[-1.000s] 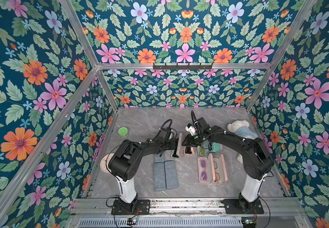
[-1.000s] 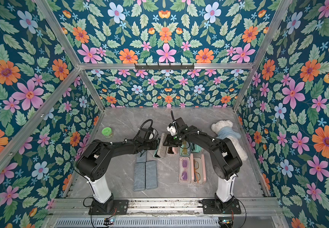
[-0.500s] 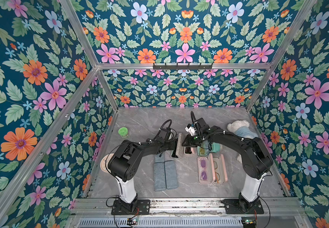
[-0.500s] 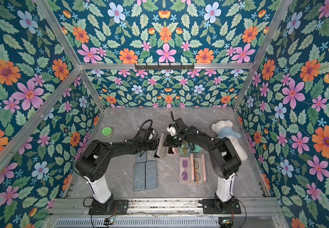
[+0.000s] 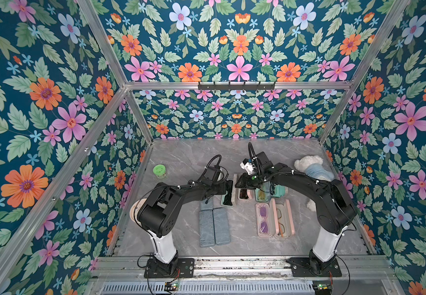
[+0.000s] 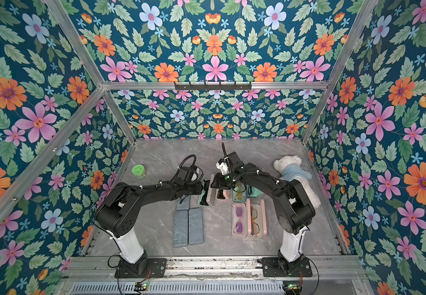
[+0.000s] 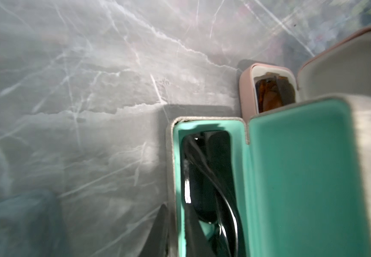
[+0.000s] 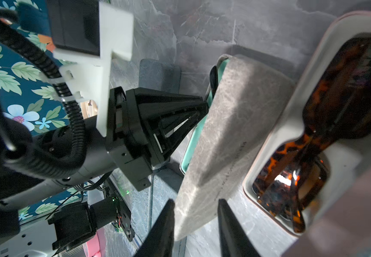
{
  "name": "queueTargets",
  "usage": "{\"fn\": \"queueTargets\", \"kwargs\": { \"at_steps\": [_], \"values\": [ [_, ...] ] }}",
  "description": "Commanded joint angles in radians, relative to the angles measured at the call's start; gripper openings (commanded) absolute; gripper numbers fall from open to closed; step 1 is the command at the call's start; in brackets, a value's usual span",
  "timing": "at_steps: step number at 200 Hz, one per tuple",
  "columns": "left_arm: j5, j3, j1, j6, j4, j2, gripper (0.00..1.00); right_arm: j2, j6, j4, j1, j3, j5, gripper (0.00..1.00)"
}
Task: Close the glasses case
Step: Close the glasses case at the center of the board.
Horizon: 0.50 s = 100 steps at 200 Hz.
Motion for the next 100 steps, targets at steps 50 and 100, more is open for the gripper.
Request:
{"fn": "queueTargets", "kwargs": {
  "at_steps": [50, 100],
  "values": [
    [0.012, -0.007, 0.002, -0.006, 0.009, -0.007, 0.18, 0.029, 0.016, 0.003, 0.005, 0.014, -0.004, 0.35],
    [0.014, -0.006, 0.002, -0.006, 0.009, 0.001, 0.11, 0.045, 0.01, -0.005, 0.015, 0.028, 0.006, 0.35]
  ]
}}
